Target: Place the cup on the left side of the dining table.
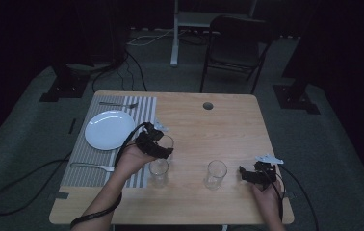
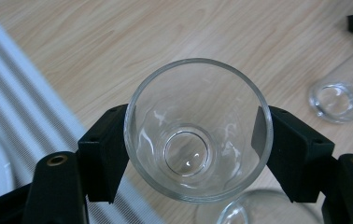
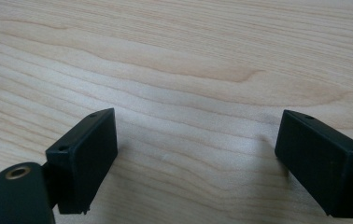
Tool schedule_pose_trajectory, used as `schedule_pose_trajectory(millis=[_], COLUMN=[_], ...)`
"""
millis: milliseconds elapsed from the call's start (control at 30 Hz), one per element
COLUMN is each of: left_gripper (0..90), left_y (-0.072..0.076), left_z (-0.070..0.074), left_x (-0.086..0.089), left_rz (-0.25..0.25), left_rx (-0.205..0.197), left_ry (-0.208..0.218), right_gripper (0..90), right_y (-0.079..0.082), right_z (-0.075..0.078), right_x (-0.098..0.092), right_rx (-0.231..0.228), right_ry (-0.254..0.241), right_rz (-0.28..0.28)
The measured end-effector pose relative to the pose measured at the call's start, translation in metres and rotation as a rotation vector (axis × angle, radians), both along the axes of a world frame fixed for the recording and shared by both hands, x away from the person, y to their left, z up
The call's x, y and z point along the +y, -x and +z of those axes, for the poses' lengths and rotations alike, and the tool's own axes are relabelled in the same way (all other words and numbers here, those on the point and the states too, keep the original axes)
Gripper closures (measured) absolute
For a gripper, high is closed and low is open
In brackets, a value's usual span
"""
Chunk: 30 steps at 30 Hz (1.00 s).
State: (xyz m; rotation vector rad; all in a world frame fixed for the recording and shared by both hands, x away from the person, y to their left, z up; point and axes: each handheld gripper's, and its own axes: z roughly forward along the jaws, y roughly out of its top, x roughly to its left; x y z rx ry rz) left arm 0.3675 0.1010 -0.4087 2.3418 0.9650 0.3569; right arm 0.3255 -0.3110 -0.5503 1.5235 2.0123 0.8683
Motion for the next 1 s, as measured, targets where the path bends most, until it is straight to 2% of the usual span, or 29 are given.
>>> schedule_pose_trajectory(millis=[233, 667, 800, 1000], left_gripper=[29.2, 29.2, 29.2, 29.2], left_y=[0.004, 0.003, 0.004, 0.002], left_z=[0.004, 0.007, 0.004, -0.002], left_x=[0.023, 0.063, 0.076, 0.094], left_rz=[0.05, 0.141, 0.187, 0.236], left_rx=[-0.014, -0.016, -0.033, -0.02], left_ry=[0.006, -0.013, -0.02, -0.017], right_gripper=[12.6, 12.6, 12.6, 12.6], right_y=[0.0, 0.0, 0.0, 0.0], right_z=[0.0, 0.0, 0.0, 0.0], right_x=[0.0, 0.0, 0.0, 0.0], right_rx=[0.0, 0.0, 0.0, 0.001], right_ry=[0.0, 0.001, 0.001, 0.0], right_rz=[0.0, -0.001, 0.0, -0.002])
